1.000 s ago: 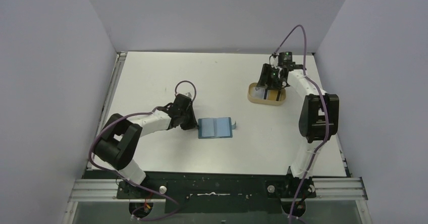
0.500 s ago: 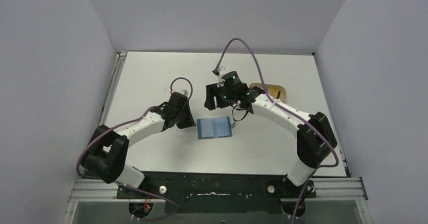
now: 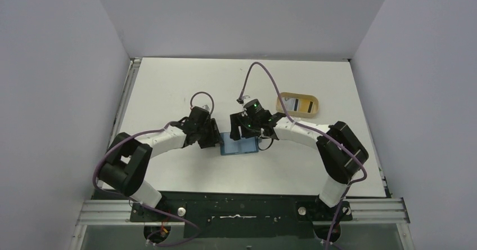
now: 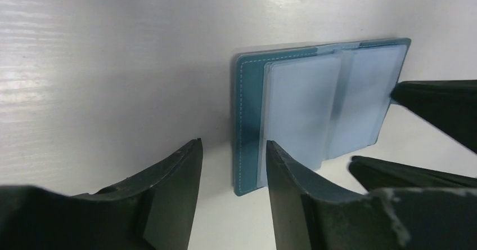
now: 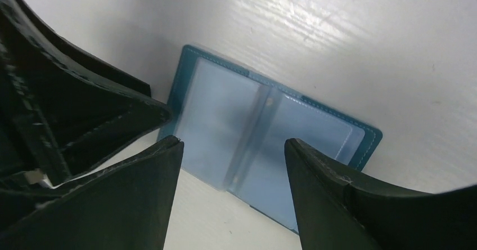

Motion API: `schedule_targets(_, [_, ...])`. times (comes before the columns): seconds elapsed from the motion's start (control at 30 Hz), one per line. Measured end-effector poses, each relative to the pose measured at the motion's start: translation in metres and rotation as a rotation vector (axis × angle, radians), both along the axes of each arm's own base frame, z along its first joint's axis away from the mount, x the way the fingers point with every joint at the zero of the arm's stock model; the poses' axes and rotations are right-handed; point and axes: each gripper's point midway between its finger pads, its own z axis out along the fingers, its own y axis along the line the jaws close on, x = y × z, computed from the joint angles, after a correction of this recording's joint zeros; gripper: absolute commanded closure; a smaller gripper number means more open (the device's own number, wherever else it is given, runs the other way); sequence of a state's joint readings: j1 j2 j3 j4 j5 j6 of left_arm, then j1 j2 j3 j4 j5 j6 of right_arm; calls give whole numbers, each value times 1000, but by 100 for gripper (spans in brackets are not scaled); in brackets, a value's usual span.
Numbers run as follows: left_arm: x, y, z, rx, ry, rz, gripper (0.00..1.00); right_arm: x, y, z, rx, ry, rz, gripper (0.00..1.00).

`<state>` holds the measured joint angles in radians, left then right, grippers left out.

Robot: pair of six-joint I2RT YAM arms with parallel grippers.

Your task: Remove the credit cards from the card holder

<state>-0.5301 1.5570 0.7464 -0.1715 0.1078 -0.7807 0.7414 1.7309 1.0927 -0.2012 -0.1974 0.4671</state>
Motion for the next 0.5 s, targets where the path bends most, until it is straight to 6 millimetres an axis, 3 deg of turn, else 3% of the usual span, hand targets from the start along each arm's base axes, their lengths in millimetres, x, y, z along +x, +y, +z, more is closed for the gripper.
schedule_targets(0.2, [7, -12, 2, -65, -11, 8, 53, -16, -12, -35, 21, 47, -40, 32])
schedule_targets(0.5, [18, -41, 5, -277, -22, 52, 53, -4, -10, -31, 242, 23, -109, 33])
